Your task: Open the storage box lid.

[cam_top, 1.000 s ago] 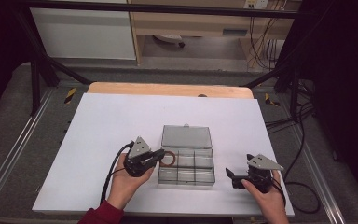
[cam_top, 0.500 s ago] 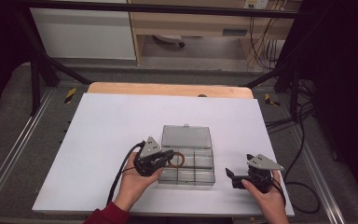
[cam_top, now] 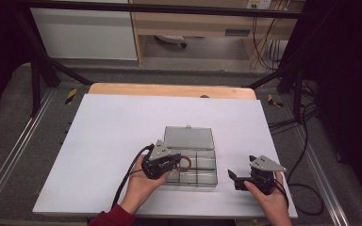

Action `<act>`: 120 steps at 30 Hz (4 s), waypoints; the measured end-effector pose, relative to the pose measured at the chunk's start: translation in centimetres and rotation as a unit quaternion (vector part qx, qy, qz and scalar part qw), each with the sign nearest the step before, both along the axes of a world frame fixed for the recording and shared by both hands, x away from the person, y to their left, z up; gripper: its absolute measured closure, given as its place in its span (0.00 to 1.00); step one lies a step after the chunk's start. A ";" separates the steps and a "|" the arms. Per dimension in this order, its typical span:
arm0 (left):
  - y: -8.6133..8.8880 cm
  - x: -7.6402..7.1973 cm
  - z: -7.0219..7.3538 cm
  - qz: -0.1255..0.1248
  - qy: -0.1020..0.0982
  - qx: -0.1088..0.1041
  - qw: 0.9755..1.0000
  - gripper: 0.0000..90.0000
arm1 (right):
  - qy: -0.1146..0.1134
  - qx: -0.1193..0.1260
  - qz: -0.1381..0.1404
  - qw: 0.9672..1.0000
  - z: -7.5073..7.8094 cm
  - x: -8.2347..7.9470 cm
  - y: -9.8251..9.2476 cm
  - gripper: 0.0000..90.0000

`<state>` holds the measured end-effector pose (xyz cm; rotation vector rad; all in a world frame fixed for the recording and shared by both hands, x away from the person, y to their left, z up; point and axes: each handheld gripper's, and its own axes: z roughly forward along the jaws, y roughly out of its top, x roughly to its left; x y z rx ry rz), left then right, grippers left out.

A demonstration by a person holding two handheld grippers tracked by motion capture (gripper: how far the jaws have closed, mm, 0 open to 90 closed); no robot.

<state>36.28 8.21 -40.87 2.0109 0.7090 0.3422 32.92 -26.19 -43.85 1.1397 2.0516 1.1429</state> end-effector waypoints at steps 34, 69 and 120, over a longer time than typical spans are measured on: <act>-1.1 -0.9 -0.2 0.011 -0.014 0.010 1.000 0.54 | -0.017 0.009 -0.030 0.999 0.1 0.5 0.0 0.03; 4.9 1.8 0.5 0.108 -0.010 -0.042 0.993 0.29 | -0.012 0.011 0.011 1.000 -0.3 3.4 1.3 0.52; 4.7 8.3 -4.7 0.077 0.085 0.028 0.993 1.00 | 0.090 -0.008 0.066 0.994 -1.4 11.5 3.0 1.00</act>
